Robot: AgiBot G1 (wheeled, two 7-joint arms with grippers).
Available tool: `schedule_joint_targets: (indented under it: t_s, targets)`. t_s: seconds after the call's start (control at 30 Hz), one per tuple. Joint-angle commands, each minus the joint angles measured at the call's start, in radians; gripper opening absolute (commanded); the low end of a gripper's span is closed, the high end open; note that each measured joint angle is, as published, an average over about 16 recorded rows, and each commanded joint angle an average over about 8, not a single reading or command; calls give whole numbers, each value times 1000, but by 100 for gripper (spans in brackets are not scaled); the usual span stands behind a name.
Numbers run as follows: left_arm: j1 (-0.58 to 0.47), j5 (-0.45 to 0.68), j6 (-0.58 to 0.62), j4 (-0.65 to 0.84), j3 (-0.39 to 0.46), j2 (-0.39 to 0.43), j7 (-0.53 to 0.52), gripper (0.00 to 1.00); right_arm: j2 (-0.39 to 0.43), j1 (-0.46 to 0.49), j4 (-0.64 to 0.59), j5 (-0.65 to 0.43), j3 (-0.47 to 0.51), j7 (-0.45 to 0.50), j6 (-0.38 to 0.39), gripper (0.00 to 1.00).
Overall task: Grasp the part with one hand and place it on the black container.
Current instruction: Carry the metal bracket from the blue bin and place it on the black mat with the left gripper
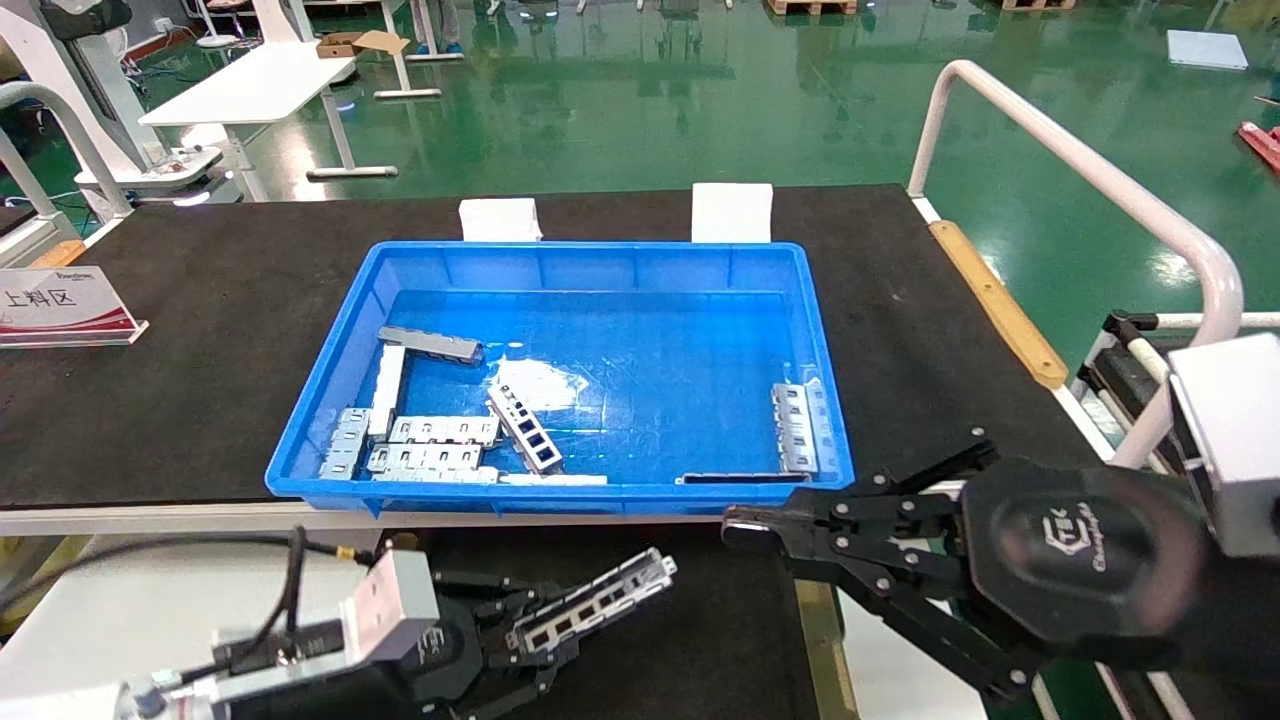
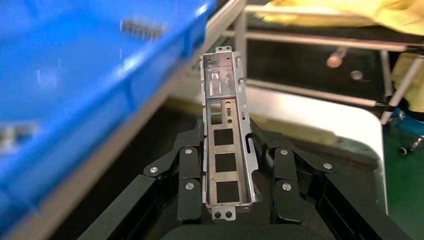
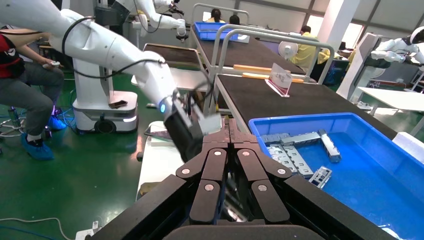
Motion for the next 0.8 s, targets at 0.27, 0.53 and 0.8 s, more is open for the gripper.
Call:
schedule_joint_targets:
  t_s: [0.27,0.53,0.8]
  targets:
    - [112,39,-331,-55,66,71,-103,0,0,0,0,0,0,0,0,0]
    - [122,39,-625,-26,156,203,-244,0,0,0,0,0,0,0,0,0]
    - [88,3,-879,13,268,332,-341,0,0,0,0,0,0,0,0,0]
